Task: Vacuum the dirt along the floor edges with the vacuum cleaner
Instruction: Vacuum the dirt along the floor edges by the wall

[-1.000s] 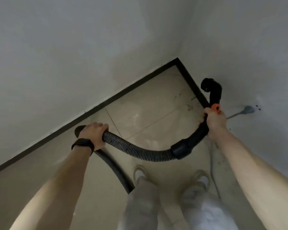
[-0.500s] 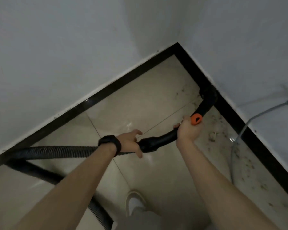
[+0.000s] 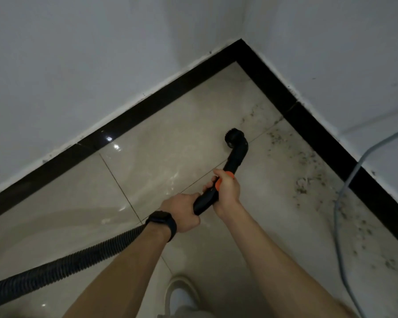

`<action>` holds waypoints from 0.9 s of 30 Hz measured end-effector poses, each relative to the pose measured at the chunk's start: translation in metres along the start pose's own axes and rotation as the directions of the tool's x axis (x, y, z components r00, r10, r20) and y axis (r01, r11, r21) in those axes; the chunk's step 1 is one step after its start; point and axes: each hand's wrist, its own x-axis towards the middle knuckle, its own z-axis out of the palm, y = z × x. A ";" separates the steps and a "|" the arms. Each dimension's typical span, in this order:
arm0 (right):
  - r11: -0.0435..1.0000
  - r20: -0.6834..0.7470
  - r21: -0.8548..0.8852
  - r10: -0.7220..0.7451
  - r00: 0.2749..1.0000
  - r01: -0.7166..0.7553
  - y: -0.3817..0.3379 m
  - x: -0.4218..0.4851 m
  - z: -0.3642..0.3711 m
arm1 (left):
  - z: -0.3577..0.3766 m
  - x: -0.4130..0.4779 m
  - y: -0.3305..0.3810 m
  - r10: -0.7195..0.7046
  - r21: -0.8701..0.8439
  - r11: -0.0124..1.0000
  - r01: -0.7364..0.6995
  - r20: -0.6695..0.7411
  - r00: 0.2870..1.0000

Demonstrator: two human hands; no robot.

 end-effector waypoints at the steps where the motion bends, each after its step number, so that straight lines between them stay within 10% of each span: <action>1: 1.000 -0.030 -0.005 -0.018 0.999 0.018 0.007 0.004 0.003 | -0.001 0.004 -0.006 0.001 0.022 1.000 -0.001 0.005 1.000; 14: 0.992 -0.068 -0.035 -0.125 0.990 0.123 0.006 0.032 -0.008 | 0.037 0.024 -0.011 0.072 0.220 0.975 -0.019 -0.236 0.969; 27: 0.993 0.005 0.047 -0.107 0.994 0.107 -0.023 0.033 0.017 | -0.045 0.043 0.014 -0.139 0.045 0.990 0.136 0.068 0.988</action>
